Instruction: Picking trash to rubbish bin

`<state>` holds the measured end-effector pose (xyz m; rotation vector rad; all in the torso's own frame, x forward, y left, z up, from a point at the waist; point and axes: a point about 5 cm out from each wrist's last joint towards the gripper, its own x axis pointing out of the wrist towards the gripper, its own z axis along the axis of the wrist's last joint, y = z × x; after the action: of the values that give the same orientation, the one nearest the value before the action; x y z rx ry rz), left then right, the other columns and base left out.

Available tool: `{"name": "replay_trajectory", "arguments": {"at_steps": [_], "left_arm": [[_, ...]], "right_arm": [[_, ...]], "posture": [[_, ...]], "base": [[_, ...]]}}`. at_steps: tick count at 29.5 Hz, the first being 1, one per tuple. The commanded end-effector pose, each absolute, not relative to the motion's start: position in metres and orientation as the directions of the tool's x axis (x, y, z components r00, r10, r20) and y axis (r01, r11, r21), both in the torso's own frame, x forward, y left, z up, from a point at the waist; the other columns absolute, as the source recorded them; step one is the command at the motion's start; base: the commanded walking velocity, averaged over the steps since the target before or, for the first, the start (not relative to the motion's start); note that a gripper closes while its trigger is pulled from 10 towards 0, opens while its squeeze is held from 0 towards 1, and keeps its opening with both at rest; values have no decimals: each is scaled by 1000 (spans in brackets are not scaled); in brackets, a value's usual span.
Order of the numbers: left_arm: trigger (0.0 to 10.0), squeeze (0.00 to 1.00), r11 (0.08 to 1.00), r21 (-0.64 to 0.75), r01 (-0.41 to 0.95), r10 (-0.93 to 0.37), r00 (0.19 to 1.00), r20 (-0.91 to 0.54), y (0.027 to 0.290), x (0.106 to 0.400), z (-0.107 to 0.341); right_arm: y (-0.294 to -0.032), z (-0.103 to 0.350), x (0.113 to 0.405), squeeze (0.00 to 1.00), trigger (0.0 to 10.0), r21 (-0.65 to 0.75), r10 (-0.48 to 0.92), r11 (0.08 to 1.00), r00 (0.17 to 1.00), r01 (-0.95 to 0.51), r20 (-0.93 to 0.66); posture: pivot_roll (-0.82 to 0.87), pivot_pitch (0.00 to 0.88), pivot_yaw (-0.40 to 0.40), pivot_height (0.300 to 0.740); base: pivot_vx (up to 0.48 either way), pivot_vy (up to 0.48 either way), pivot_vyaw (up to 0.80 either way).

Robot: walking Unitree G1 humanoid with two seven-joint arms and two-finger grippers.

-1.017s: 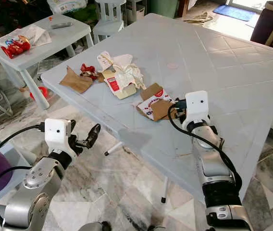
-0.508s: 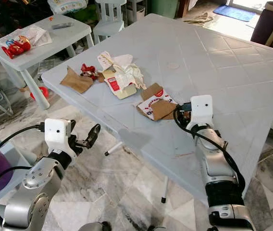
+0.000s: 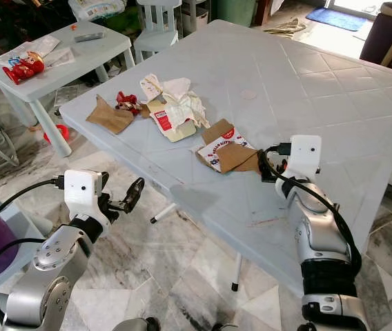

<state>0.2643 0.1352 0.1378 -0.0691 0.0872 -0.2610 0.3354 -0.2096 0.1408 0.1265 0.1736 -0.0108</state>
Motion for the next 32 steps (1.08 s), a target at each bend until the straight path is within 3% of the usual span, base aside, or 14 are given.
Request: {"name": "replay_trajectory", "arguments": {"at_steps": [1, 16, 17, 18, 19, 20, 32], "left_arm": [[10000, 0, 965, -73, 250, -256, 962, -96, 136, 263, 135], [10000, 0, 963, -80, 256, -264, 959, -102, 135, 263, 134], [10000, 0, 963, -80, 256, -264, 959, -103, 135, 263, 134], [10000, 0, 963, -81, 256, -264, 959, -103, 135, 263, 133], [10000, 0, 963, -81, 256, -264, 959, -103, 135, 263, 133], [10000, 0, 963, -82, 257, -264, 959, -106, 135, 263, 133], [10000, 0, 961, -82, 263, -272, 956, -112, 134, 263, 133]], "right_arm": [[-211, 146, 332, 1000, 10000, 167, 11, 986, 985, 18, -173], [-204, 153, 321, 1000, 10000, 287, 105, 957, 967, -35, -233], [-202, 152, 321, 894, 10000, 296, 117, 954, 964, -43, -238], [-201, 152, 320, 573, 10000, 304, 132, 951, 961, -54, -243], [-201, 152, 320, 573, 10000, 304, 132, 951, 961, -54, -243], [-197, 152, 318, 0, 10000, 317, 162, 945, 954, -76, -253], [-188, 148, 311, 0, 10000, 358, 204, 929, 937, -93, -284]], "posture": [[114, 138, 0, 740], [107, 140, 1, 740], [107, 140, 1, 740], [107, 141, 0, 740], [107, 141, 0, 740], [107, 141, 0, 740], [106, 144, 3, 740]], "base": [[0, 0, 0], [0, 0, 0], [0, 0, 0], [0, 0, 0], [0, 0, 0], [0, 0, 0], [0, 0, 0]]}}
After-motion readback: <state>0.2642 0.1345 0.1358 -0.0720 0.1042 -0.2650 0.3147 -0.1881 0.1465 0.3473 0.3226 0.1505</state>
